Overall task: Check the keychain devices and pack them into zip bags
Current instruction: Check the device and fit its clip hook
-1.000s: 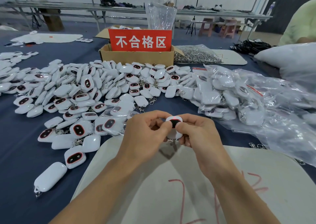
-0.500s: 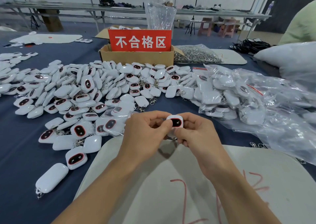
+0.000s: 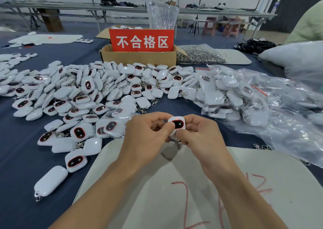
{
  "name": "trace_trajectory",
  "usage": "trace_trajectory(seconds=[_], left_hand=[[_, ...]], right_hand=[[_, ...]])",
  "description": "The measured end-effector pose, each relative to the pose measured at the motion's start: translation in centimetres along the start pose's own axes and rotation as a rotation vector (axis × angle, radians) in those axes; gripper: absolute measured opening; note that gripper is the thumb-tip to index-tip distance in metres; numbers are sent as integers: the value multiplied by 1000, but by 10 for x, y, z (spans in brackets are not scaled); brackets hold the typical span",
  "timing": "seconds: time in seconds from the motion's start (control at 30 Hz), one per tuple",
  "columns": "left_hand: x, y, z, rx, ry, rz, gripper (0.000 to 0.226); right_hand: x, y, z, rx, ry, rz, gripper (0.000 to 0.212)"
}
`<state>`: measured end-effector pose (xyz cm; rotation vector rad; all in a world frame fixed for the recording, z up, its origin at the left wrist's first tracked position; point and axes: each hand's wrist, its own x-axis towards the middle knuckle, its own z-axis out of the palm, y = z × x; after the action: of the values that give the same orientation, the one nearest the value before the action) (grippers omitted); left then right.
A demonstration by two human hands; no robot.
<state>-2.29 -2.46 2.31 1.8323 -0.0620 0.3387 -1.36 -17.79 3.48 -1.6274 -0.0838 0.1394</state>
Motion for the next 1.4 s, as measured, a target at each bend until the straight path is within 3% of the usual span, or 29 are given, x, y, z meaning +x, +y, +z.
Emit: trace_trajectory(seconds=[0.2,0.3,0.43,0.5,0.6,0.7,0.87,1.0,1.17,1.3,1.4], left_hand=[[0,-1,1,-55,74,-36,13],[0,-1,2,-61,108,-63,14],[-3,2,2,30,31,-3,32],[-5,2,2,111,64,42,34],[-5,-1,0,450,247,101,27],[-3,-4,-2,804,254,102,16],[0,-10,-2,1020,74,60,17],[-5,-11,5,777,-95,140,27],[6,-7,-17,899,261,95,28],[3,-3,-14,1129,157,-13,36],[4,-1,-14,1127,201,3,23]], right_hand=[[-2,3,8,-178,178,-121,28],[-6,6,14,-278,161,-256,34],[-3,9,14,-354,116,-243,25],[1,6,11,-127,84,-155,27],[4,-2,3,492,83,58,21],[7,-3,-4,667,119,173,17],[7,-2,0,524,149,158,10],[10,0,-1,360,197,150,13],[7,4,2,64,298,80,6],[6,7,8,-255,367,-27,13],[6,7,13,-361,334,-78,17]])
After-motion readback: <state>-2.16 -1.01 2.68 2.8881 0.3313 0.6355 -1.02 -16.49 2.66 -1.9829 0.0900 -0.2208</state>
